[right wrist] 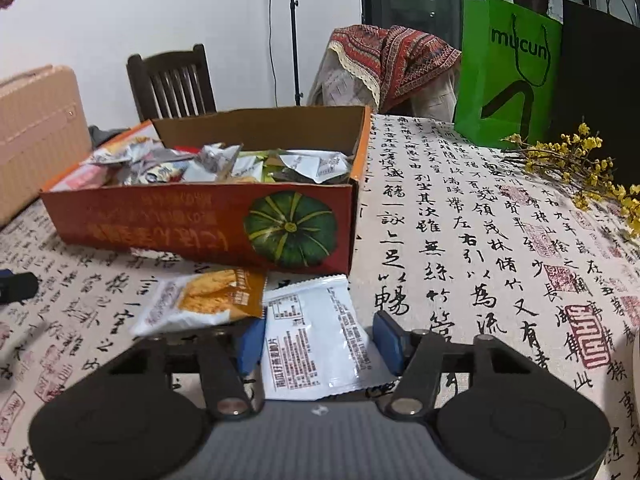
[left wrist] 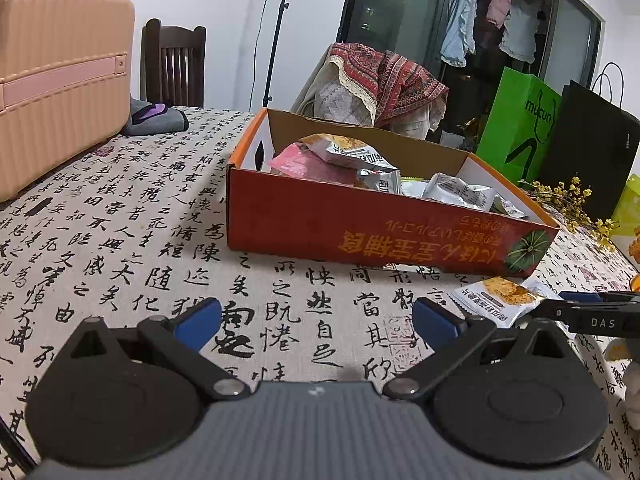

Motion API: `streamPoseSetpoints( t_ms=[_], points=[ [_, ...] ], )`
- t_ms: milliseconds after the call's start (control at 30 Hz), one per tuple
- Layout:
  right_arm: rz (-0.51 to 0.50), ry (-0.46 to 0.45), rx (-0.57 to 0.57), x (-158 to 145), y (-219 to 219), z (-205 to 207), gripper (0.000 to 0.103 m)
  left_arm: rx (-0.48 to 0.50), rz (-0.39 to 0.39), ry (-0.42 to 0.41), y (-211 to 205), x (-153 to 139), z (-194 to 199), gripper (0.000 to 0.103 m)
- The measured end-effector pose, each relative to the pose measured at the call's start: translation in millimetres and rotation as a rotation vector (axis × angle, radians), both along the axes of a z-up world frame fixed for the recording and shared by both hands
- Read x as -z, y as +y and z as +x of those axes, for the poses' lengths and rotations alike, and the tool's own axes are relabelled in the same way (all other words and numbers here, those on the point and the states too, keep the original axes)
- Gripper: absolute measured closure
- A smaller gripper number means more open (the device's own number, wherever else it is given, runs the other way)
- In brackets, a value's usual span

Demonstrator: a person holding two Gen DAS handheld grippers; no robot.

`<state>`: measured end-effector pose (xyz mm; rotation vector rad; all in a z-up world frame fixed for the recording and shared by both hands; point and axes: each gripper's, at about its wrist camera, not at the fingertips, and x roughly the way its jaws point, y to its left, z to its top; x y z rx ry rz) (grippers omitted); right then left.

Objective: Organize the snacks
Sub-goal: 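Grasp a white packet with the right gripper while the left gripper grasps the cracker packet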

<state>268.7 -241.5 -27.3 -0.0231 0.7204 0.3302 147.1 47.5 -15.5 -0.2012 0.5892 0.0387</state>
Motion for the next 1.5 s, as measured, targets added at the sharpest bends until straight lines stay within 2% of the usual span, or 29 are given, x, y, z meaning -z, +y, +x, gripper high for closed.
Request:
streamPoseSetpoints(
  t_ms=[100, 200, 367, 500, 833, 933, 1067, 1267, 1400, 1500],
  points=[
    [-0.006, -0.022, 0.000, 0, 2, -5, 0.054, -0.003, 0.000, 0.000, 0, 0, 0, 0.000],
    [-0.005, -0.054, 0.013, -2, 1, -10, 0.055, -0.008, 0.000, 0.001, 0, 0, 0, 0.000],
    [0.055, -0.131, 0.078, -13, -16, -20, 0.055, -0.016, 0.014, 0.001, -2, 0, 0, 0.000],
    [0.114, -0.160, 0.152, -17, -35, -22, 0.055, -0.009, 0.059, 0.020, -11, -1, 2, 0.000],
    [0.181, -0.165, 0.238, -19, -58, -22, 0.055, 0.080, 0.071, 0.076, -70, -23, 22, 0.000],
    [0.176, -0.161, 0.252, -18, -58, -21, 0.055, 0.085, 0.080, 0.127, -94, -24, 40, 0.000],
    [0.184, -0.158, 0.263, -17, -61, -20, 0.055, 0.088, 0.043, 0.200, -121, -21, 65, 0.000],
    [0.191, -0.115, 0.313, -12, -69, -15, 0.055, 0.025, 0.034, 0.288, -149, -10, 97, 0.000],
    [0.199, -0.096, 0.349, -10, -75, -12, 0.055, -0.011, 0.031, 0.295, -162, -4, 109, 0.000],
    [0.194, -0.086, 0.373, -8, -78, -10, 0.055, -0.056, 0.058, 0.310, -170, 3, 115, 0.000]
  ],
)
